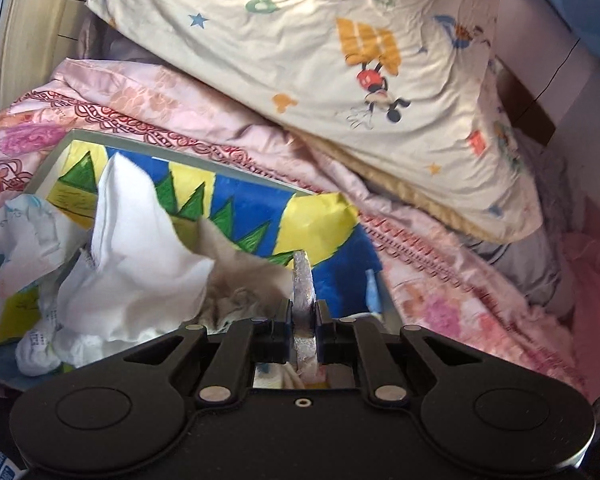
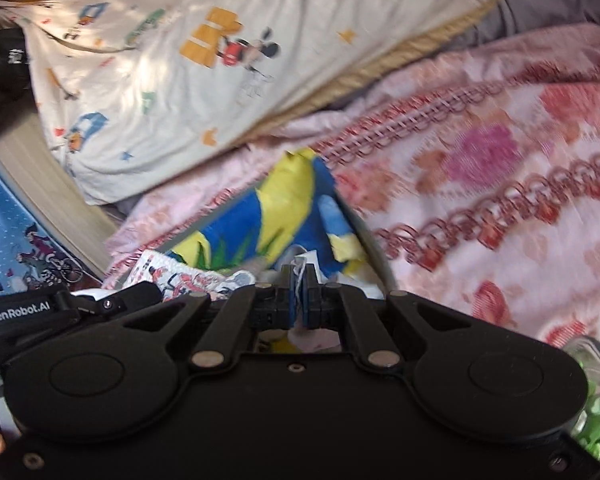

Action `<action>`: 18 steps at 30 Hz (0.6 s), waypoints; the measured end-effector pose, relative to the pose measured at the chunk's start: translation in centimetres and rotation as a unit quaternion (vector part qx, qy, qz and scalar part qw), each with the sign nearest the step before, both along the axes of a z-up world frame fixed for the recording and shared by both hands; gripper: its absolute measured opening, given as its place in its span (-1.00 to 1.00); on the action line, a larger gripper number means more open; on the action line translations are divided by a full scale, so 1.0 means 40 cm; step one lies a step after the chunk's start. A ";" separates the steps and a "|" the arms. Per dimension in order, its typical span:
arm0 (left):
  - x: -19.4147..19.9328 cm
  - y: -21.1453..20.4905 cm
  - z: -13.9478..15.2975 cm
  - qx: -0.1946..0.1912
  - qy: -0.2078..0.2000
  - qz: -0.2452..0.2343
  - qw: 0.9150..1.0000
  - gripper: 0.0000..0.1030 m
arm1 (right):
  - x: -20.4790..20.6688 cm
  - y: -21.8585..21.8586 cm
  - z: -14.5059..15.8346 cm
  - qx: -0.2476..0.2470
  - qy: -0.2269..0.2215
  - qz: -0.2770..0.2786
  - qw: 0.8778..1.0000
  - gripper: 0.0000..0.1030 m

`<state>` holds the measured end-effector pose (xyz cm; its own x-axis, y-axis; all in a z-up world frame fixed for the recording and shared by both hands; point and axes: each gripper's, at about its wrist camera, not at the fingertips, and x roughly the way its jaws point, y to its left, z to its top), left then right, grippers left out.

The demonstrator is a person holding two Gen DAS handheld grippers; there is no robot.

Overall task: Organize soft objects
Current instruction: 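Carry the grey cloth and carton into the box and open both tools, then raise both open tools up and out of the dinosaur box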

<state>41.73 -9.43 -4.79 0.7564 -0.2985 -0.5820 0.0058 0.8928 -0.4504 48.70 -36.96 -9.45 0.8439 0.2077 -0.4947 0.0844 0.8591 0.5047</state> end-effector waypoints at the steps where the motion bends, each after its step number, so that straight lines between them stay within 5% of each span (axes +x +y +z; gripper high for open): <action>1: 0.000 -0.002 0.000 0.006 0.001 0.001 1.000 -0.75 | -0.006 -0.003 -0.004 0.003 0.004 -0.002 1.000 -1.00; 10: -0.008 -0.012 0.025 0.039 0.012 0.007 0.999 -0.41 | -0.001 0.004 -0.005 -0.005 0.018 -0.004 1.000 -0.84; 18: -0.050 0.006 0.086 0.047 -0.011 0.024 0.999 0.10 | -0.022 0.012 0.057 -0.032 0.007 -0.003 0.999 -0.36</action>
